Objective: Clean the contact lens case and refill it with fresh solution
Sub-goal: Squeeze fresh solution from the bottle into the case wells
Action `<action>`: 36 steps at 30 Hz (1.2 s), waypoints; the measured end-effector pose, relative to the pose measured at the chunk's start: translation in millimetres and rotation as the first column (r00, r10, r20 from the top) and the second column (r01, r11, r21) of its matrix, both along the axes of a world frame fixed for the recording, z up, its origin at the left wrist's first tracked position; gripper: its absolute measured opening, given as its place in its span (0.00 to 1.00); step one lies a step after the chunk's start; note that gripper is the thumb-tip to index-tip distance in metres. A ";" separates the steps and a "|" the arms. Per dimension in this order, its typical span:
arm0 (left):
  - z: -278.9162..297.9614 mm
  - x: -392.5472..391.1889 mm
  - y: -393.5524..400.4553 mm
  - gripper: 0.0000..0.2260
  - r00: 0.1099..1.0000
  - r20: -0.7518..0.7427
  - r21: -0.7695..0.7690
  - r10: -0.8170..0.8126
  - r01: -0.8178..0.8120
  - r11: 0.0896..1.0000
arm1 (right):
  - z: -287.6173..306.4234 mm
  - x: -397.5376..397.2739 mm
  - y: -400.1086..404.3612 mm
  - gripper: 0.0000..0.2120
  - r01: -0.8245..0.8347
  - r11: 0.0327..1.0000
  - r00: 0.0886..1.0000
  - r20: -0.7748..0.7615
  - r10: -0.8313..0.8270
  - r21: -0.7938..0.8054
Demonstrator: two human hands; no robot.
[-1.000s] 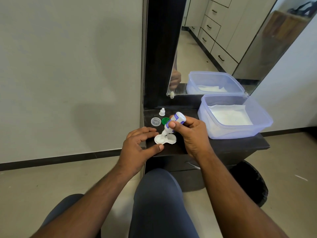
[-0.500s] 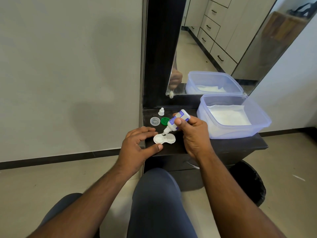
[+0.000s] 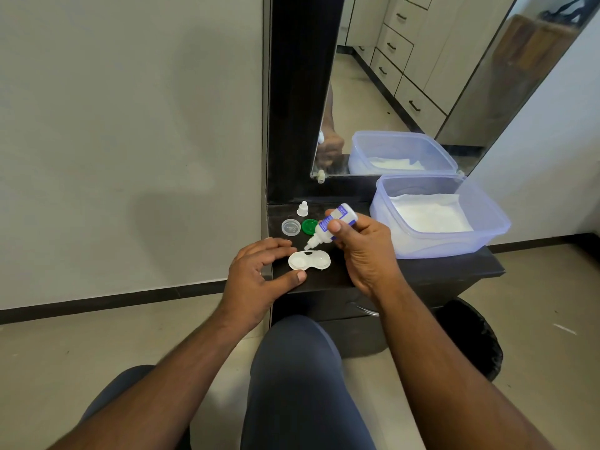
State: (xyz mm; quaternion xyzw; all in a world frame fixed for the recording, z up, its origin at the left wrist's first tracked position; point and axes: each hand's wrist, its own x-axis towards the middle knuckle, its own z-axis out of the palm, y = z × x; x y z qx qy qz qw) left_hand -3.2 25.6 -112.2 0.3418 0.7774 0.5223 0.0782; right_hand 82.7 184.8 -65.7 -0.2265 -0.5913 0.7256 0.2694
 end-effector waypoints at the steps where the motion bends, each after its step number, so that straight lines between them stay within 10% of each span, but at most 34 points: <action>1: 0.4 0.2 0.0 0.18 1.000 -0.001 0.001 -0.002 0.002 1.000 | 0.0 0.2 0.0 0.11 -0.003 0.999 1.000 0.030 0.002 0.035; 36: 1.3 3.1 -0.1 0.18 1.000 0.011 -0.005 0.000 0.000 1.000 | -3.7 -0.8 -3.0 0.04 -0.003 0.974 0.995 0.098 -0.020 0.227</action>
